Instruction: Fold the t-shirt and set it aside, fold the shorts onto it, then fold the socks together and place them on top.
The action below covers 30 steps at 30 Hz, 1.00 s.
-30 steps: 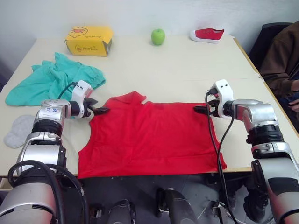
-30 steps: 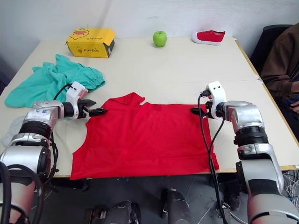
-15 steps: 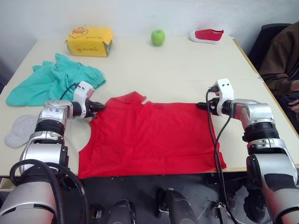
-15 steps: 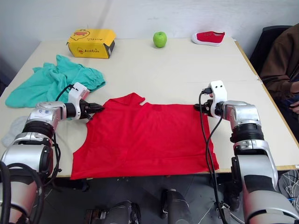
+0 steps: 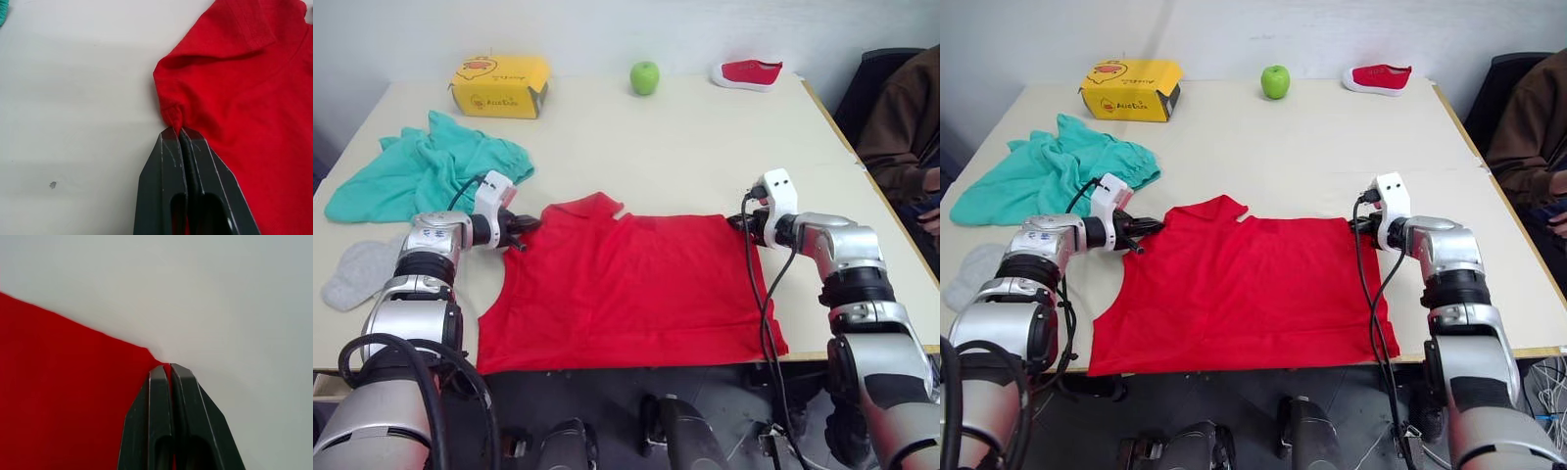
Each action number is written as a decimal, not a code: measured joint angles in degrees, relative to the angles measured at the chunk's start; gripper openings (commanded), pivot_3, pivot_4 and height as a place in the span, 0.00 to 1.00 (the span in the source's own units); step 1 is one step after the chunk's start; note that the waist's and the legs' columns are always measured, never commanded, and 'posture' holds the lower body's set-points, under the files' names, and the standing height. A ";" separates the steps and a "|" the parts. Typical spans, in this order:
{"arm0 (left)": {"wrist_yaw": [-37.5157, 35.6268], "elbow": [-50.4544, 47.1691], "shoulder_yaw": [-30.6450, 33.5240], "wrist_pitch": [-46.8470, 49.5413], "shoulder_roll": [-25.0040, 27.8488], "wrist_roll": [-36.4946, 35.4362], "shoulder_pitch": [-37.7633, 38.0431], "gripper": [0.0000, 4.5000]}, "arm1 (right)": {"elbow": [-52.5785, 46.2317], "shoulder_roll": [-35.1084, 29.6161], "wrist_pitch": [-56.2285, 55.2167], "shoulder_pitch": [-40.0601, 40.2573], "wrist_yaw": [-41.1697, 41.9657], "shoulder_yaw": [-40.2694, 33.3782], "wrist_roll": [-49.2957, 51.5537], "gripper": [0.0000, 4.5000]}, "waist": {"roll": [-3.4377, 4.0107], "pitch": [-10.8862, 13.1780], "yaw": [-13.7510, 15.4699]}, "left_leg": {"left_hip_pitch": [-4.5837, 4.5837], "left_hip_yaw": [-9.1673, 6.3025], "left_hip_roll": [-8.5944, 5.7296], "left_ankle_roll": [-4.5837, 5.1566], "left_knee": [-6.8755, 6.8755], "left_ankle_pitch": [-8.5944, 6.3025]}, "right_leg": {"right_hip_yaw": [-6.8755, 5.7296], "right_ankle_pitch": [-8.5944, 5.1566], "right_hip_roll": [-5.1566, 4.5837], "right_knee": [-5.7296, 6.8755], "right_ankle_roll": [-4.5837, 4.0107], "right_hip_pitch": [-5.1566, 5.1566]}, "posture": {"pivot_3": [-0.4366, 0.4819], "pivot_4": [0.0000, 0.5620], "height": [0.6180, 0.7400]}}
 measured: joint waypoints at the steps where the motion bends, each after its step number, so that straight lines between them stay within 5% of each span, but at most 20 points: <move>1: -0.42 -0.60 0.22 -0.66 0.34 -0.09 0.68 0.00 | -2.36 -0.01 -0.09 1.69 0.16 -0.80 0.74 0.00 | 0.00 0.00 -0.04 | 0.00 0.00 0.00 -0.01 -0.01 0.00 | 0.00 0.00 0.01 0.00 0.00 -0.01 | 0.48 0.27 1.00; 8: -4.59 -7.64 2.35 -4.18 2.43 -1.96 7.79 0.00 | -18.68 -0.71 -11.10 15.50 4.65 -3.08 3.06 0.00 | 0.00 0.00 0.07 | 0.01 0.00 0.03 -0.05 0.01 -0.03 | 0.01 0.00 0.04 -0.07 0.00 -0.01 | 0.48 0.27 1.00; 12: -4.91 -12.59 4.41 -6.16 3.12 -3.67 11.92 0.00 | -23.79 -5.65 -26.63 23.39 11.91 -2.45 1.52 0.00 | -0.01 0.01 0.35 | 0.02 -0.01 0.03 -0.07 -0.02 -0.05 | 0.00 -0.01 0.06 -0.15 0.01 0.02 | 0.48 0.27 1.00; 30: -1.06 -16.64 5.10 -10.30 3.67 -3.74 14.54 0.00 | -11.61 -7.48 -36.07 23.52 17.44 -0.39 -1.67 0.00 | -0.02 0.01 0.44 | 0.22 0.07 0.02 -0.05 0.03 -0.05 | 0.10 -0.02 0.04 -0.16 -0.02 0.09 | 0.48 0.27 1.00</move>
